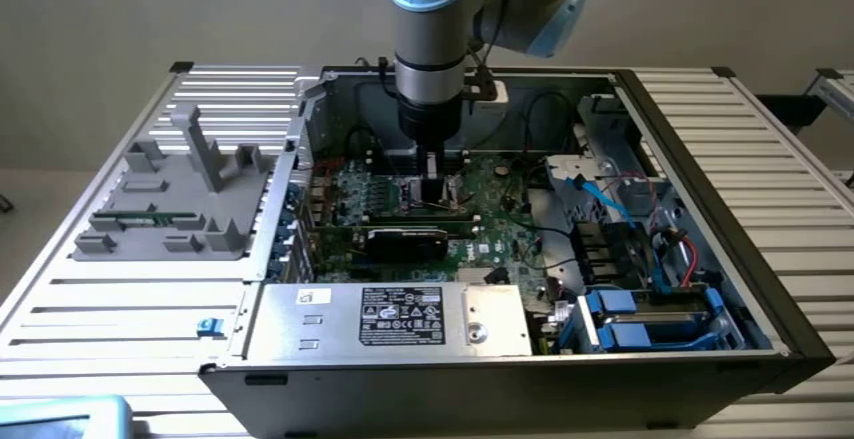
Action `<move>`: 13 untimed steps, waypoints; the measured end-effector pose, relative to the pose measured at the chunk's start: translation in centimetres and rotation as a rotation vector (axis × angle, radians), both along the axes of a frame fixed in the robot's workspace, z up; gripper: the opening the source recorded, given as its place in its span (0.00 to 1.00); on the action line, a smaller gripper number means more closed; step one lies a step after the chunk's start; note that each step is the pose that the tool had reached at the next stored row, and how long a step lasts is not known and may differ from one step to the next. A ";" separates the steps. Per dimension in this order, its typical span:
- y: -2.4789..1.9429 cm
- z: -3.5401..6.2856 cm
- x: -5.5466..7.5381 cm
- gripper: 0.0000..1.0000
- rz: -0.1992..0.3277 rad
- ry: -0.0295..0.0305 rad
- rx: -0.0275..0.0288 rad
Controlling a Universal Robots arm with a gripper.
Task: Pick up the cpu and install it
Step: 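Place the cpu into insertion slot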
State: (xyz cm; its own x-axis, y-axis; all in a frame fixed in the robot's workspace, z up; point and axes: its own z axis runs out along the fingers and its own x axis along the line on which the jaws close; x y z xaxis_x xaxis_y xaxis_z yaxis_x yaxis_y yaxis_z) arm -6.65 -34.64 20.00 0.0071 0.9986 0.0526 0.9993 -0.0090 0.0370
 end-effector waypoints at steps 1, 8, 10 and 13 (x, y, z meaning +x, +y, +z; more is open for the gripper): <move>0.02 0.00 0.0 0.54 0.000 0.0001 -0.0023; 0.22 -0.02 0.0 0.54 0.000 -0.0009 -0.0183; 0.26 -0.03 0.0 0.54 0.000 -0.0009 -0.0184; 0.30 -0.10 0.0 0.54 0.000 -0.0013 -0.0184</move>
State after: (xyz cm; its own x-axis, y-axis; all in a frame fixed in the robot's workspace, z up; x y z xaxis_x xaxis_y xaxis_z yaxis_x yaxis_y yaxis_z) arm -6.65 -34.34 19.90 0.0071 0.9994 0.0342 0.9992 -0.0084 0.0384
